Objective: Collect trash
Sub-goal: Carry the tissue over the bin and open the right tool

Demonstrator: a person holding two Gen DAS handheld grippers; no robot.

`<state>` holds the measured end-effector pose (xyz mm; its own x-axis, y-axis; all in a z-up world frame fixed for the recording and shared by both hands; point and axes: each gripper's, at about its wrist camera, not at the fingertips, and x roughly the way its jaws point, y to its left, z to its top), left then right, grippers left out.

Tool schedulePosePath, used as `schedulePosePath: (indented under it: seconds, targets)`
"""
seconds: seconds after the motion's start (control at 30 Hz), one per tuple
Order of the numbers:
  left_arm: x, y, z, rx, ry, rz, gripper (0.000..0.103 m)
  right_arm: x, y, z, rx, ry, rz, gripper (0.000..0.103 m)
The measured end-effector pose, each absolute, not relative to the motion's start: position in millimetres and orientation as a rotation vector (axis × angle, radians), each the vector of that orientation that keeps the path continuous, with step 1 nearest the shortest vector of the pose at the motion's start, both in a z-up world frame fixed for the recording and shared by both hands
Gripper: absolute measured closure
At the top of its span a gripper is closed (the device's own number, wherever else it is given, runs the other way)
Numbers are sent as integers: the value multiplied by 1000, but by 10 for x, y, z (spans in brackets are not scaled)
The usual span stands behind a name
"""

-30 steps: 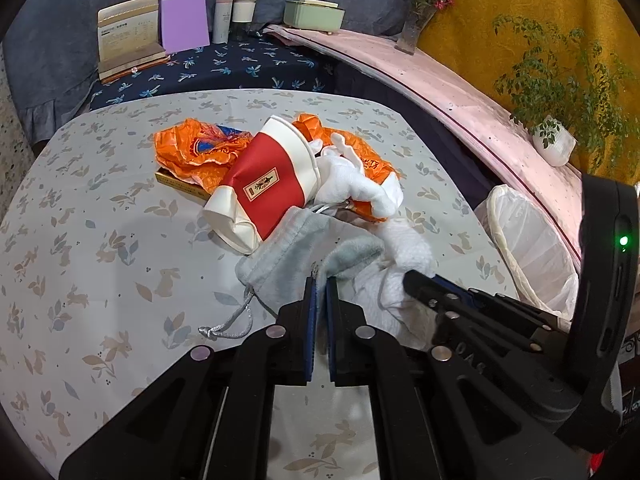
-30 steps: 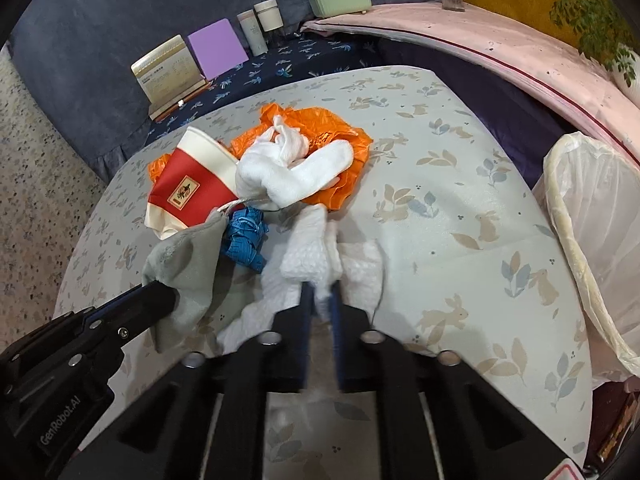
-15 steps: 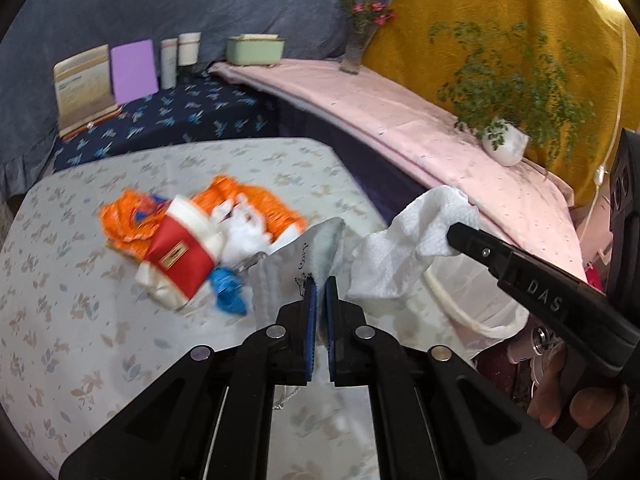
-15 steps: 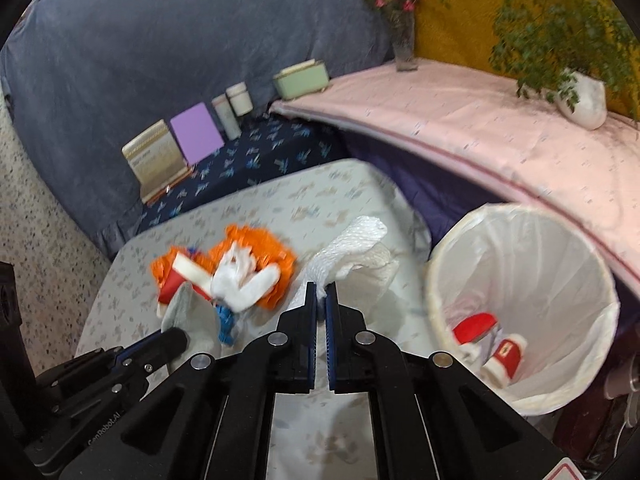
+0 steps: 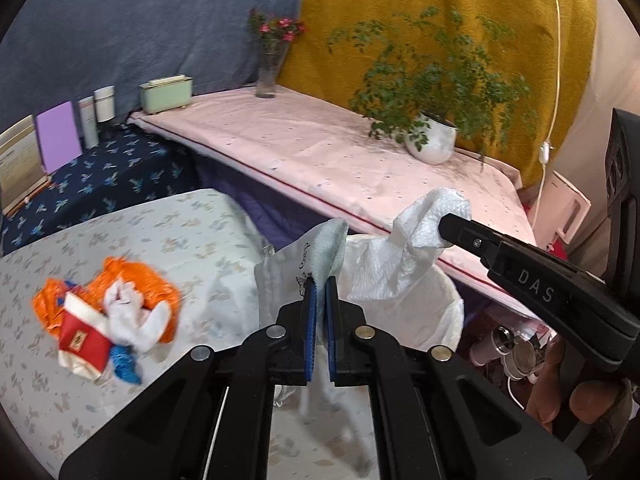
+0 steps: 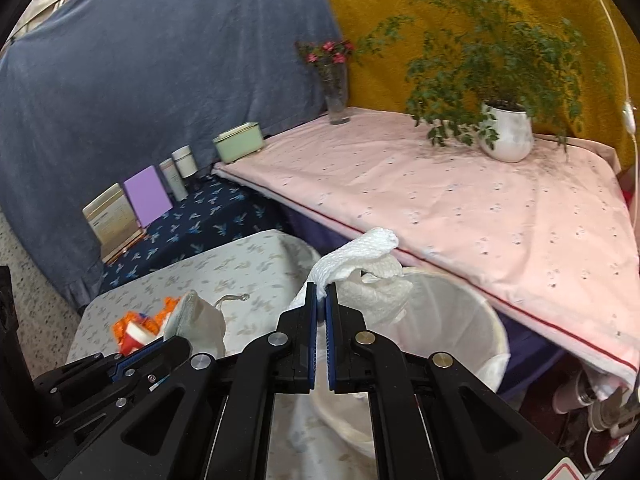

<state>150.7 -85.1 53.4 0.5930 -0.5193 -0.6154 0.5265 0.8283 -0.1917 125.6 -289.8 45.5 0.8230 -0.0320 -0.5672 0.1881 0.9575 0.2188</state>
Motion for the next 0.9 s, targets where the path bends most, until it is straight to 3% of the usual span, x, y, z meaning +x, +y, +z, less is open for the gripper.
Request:
schedulePosePath:
  seconds: [0.57,0.63,0.67,0.7,0.77,0.9]
  targets:
    - [1677,-1576,455,-7,750,-720,95,1128,-3461,217,318,628,-217,95]
    - [1711,-1589,428,-13,766,-705,70,1119,-3468,207,315,629,-226,90]
    - [1722,-1579,420,-27,764,-691,51,1116,-3468,208,311,627,-232,83]
    - [1723,-1560,422,-36,753,-679,47,1111,-3469,214,307,623,-238,75]
    - [1729,-1545,411,-31,754,-676,47,1097,-3462,232,294,615,-241,70]
    - [1745,-1496,390,-23,755,-654,47,1095,-3430,262,284,610,-236,67]
